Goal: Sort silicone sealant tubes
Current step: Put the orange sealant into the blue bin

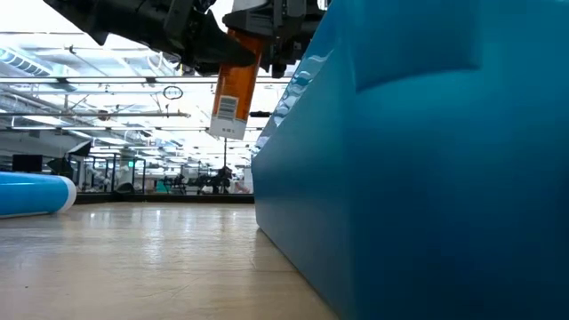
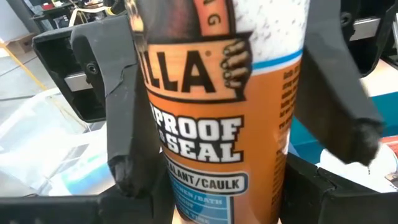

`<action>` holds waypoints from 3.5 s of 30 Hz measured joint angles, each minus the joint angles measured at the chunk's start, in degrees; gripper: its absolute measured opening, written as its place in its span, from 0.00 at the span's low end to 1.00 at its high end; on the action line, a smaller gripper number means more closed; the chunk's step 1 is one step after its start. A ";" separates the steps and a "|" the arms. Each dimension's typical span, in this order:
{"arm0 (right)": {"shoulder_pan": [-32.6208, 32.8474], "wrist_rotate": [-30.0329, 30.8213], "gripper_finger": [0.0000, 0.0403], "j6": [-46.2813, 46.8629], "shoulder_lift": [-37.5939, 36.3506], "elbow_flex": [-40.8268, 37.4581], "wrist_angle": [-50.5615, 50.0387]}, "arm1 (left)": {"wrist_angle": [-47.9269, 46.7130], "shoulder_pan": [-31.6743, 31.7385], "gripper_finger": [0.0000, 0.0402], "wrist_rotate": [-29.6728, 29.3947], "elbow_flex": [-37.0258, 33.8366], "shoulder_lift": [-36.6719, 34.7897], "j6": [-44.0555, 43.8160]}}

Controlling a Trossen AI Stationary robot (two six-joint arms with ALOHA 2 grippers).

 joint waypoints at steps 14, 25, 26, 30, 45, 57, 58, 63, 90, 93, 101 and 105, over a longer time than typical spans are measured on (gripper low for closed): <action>0.00 0.04 0.46 -1.55 0.00 0.00 -0.07 | -0.21 0.00 0.53 0.09 0.05 0.04 -0.35; -0.09 0.11 0.46 -2.54 0.03 -0.02 -1.27 | -2.73 0.00 0.59 0.05 0.18 0.02 -0.53; -0.22 0.11 0.46 -2.54 0.07 -0.02 -1.29 | -2.94 0.00 0.60 0.00 0.18 -0.02 -0.55; -0.84 0.08 0.46 -2.40 0.01 -0.02 -1.33 | -4.48 0.02 0.64 -0.11 0.16 -2.14 -0.77; 0.88 -6.00 0.46 4.96 -8.52 0.06 -17.93 | -25.02 0.00 0.63 -0.04 0.16 -18.47 1.01; 9.51 -6.05 0.46 15.90 -21.14 -0.04 -46.38 | -26.03 0.44 0.67 -1.49 0.07 -17.49 1.81; 10.60 -5.67 0.46 17.11 -21.20 -0.04 -47.30 | -25.97 0.50 0.67 -1.49 0.07 -17.28 1.81; 16.57 1.80 0.46 23.74 -21.30 -0.04 -51.44 | -25.73 0.55 0.65 -1.53 0.05 -16.63 2.31; 38.62 45.11 0.46 68.30 -18.64 0.02 -56.50 | -20.78 0.94 0.62 -5.21 -0.02 -15.69 5.76; 38.62 45.05 0.46 72.15 -18.64 0.02 -58.79 | -19.00 0.96 0.64 -5.56 -0.02 -15.69 6.87; 40.21 45.31 0.46 79.84 -18.01 0.02 -68.08 | -15.23 0.94 0.67 -5.57 -0.02 -15.69 9.02; 41.03 45.06 0.46 81.74 -16.41 0.02 -68.33 | -14.91 0.94 0.65 -5.55 -0.02 -15.69 9.42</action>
